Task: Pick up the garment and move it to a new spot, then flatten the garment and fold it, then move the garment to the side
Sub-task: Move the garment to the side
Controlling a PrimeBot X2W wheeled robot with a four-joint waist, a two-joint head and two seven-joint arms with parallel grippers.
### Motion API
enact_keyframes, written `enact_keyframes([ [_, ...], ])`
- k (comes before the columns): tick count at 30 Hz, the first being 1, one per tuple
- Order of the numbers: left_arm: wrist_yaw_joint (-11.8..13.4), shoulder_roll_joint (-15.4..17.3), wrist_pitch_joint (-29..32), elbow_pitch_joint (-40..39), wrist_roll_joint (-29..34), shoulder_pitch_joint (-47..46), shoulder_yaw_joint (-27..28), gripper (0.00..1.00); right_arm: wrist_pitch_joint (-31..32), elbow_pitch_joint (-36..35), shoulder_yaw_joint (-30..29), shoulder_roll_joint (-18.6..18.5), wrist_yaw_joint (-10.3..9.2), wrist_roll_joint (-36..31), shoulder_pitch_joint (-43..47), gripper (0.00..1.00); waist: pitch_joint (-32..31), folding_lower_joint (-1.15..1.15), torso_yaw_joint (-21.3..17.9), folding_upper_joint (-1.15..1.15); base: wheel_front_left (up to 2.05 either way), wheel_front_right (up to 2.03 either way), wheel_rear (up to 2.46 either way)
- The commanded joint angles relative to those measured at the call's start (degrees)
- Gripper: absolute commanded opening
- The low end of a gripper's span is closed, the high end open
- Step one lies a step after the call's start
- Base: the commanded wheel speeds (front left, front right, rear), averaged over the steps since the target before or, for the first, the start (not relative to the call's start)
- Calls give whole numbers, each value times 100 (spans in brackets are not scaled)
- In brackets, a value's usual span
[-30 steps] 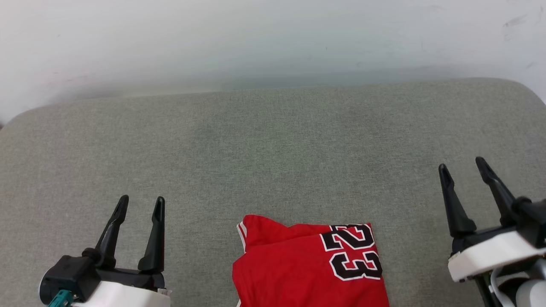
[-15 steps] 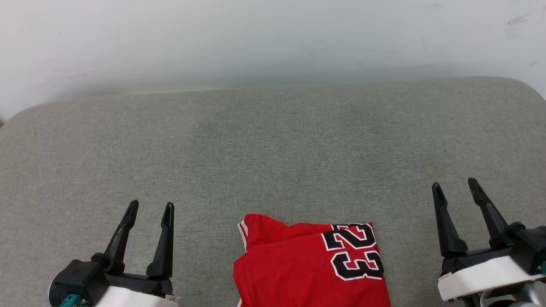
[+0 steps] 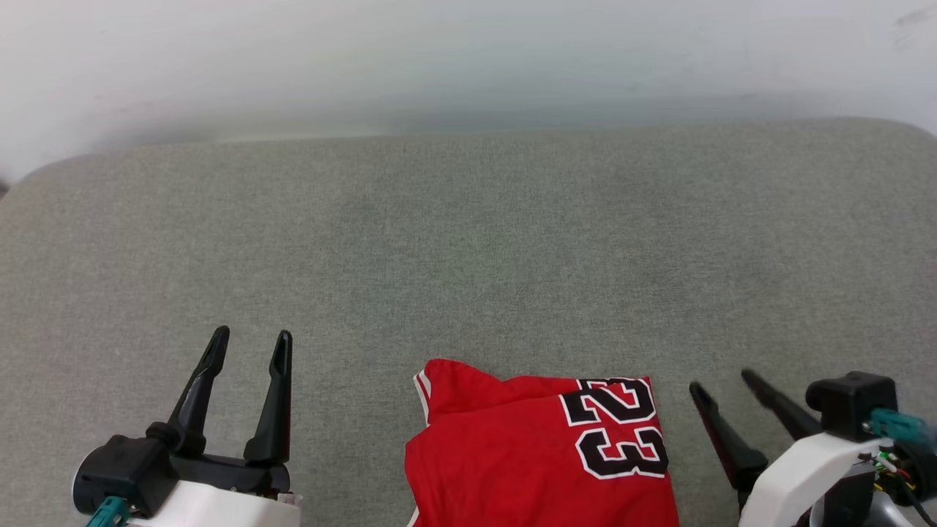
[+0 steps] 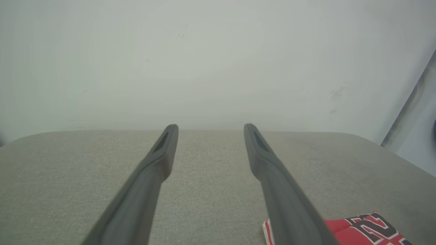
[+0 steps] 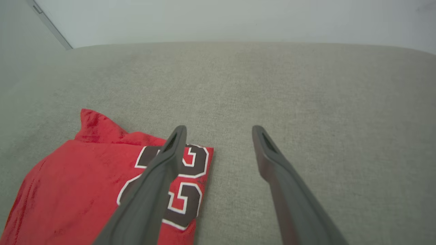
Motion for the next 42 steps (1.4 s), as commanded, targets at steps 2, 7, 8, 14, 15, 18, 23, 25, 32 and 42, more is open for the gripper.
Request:
enact_keyframes([
  [2, -8, 18, -25, -19, 16, -60, 12, 100, 711, -195, 62, -150, -2, 202, 71, 100, 99, 0, 31, 0, 0, 0, 0],
  [7, -8, 49, -25, -46, 65, -181, -103, 100, 2326, -484, 23, -76, -2, 464, 125, 100, 281, 0, 132, 0, 0, 0, 0],
  [8, -8, 44, -24, -56, 64, -211, -128, 100, 2570, -516, 41, -51, -2, 413, 119, 100, 319, 0, 163, 0, 0, 0, 0],
  [14, -8, 46, -20, -58, 65, -379, -232, 100, 3401, -365, 13, 268, -2, 97, -53, 100, 546, 0, 388, 0, 0, 0, 0],
  [15, -8, 45, -20, -45, 73, -393, -245, 100, 3451, -300, 39, 288, -2, 5, -83, 100, 580, 0, 423, 0, 0, 0, 0],
  [18, -8, 36, -20, -3, 82, -452, -294, 100, 3501, -25, 79, 419, -2, -232, -172, 100, 665, 0, 526, 0, 0, 0, 0],
  [23, -8, 73, -20, 51, 80, -514, -344, 100, 3432, 577, 298, 608, -1, -399, -242, 100, 745, 0, 668, 0, 0, 0, 0],
  [25, -8, 76, -20, 65, 65, -546, -350, 100, 3379, 809, 402, 651, 0, -429, -275, 100, 755, 0, 697, 0, 0, 0, 0],
  [32, -8, 86, -20, 118, 77, -554, -404, 100, 3114, 1226, 615, 491, -4, -594, -451, 0, 704, 0, 716, 0, 0, 0, 0],
  [42, -8, 53, -20, 161, 115, -434, -664, 100, 2741, 983, 1532, -727, -7, -1464, -1191, 0, 450, 0, 210, 0, 0, 0, 0],
])
